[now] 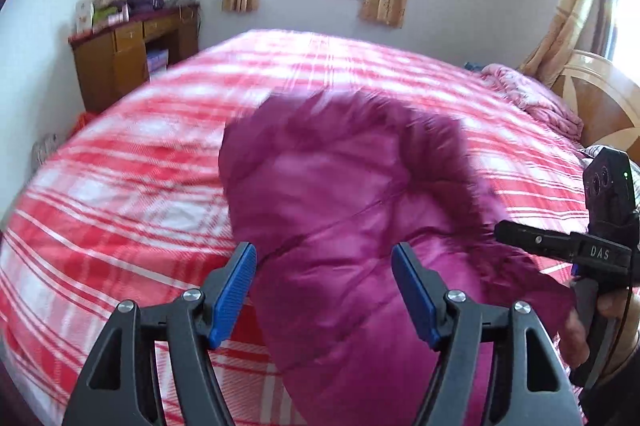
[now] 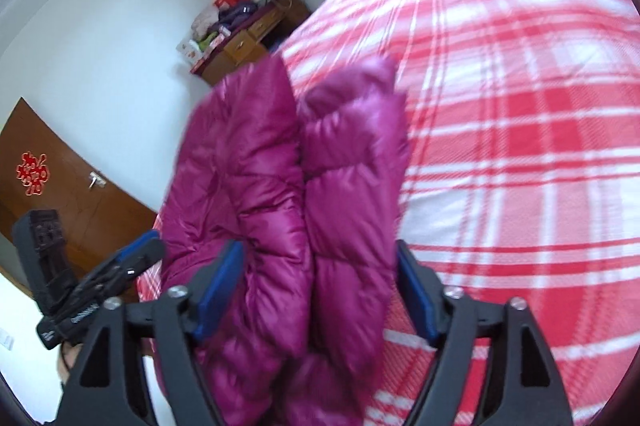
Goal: Fold large clothes
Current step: 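Lower the folded jacket onto the bed and open both grippers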
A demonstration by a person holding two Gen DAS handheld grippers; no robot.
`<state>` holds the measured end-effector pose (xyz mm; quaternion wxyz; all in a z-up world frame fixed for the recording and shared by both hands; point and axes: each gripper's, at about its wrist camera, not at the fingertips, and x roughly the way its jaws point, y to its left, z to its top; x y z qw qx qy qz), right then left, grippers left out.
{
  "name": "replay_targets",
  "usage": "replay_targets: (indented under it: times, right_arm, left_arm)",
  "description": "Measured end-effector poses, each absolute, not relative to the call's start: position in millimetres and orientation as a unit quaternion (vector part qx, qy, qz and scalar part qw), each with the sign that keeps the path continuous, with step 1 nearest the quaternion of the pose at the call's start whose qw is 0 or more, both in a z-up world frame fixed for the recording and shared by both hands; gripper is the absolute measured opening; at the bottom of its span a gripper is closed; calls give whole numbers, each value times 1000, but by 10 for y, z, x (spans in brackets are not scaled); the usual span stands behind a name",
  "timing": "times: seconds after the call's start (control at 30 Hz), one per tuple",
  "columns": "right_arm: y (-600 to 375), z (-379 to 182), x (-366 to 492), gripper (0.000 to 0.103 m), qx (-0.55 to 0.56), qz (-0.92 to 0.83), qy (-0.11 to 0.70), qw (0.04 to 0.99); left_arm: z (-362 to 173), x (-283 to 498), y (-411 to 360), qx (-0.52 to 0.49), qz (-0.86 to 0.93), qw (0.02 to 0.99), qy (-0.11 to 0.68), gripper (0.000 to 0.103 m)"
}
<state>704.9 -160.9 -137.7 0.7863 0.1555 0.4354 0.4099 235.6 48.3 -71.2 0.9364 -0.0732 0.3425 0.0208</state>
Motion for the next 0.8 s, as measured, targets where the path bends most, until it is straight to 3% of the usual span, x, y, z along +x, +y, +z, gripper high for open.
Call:
replay_targets:
  times: [0.3,0.57,0.7,0.8]
  right_arm:
    - [-1621,-1164,6660,83,142,407,413,802]
    - [-1546,-584,5993,83,56,343,299,889]
    - [-1543,-376,5673,94,27,318,243,916]
    - [-1528,-242,5551,95,16,310,218,925]
  left_arm:
    - [-447,2037,398,-47,21,949,311,72]
    - [-242,1859,369,-37,38,961,271,72]
    - [-176,1803,322,-30,40,966,254,76]
    - [-127,1775,298,-29,38,967,248,78]
